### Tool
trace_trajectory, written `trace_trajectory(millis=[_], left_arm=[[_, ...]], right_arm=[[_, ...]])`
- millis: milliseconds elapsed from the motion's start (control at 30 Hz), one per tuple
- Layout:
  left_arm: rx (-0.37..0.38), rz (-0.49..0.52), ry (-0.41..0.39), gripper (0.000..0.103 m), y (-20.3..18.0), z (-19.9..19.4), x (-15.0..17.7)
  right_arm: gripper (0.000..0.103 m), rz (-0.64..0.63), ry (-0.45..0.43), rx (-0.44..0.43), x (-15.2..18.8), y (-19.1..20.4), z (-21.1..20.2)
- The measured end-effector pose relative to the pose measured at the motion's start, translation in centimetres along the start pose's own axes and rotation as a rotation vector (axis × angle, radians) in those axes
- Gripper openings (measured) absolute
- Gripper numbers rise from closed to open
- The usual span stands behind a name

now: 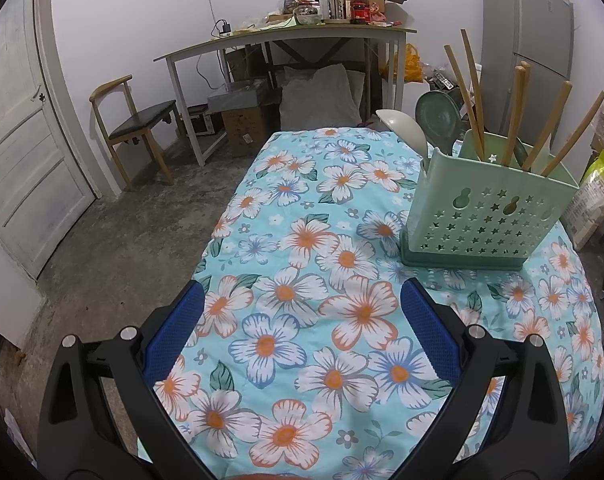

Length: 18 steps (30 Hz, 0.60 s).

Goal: Organize utensils

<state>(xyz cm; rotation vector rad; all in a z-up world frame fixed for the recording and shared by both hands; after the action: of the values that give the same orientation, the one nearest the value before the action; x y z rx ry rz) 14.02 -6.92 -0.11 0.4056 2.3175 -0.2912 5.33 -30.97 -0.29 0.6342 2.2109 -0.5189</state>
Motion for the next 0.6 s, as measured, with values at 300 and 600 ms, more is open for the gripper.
trace_trajectory(millis=[300,600], left_arm=[[0.001,0.0,0.0,0.095,0.34,-0.06,-0.07],[0.003,-0.001,0.0,0.095,0.28,-0.12,-0.08]], right_arm=[[0.097,-0.001,-0.004,-0.001,-0.08,0.01,-0.04],[0.097,0.001,-0.005,-0.001,-0.14,0.03,-0.18]])
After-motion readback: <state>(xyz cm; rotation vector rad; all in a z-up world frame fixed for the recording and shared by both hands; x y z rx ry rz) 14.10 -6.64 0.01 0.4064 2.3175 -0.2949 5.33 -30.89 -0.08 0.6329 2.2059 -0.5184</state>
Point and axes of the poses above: each gripper's, at about its wrist camera, not at the fingertips, and z roughly the way its jaws point, y to its left, x to its underside, the point moved 9 cm from there along z, roughly the way its jaws point, and after that the axes turned 15 degrees about x, right-handed, at the moved point
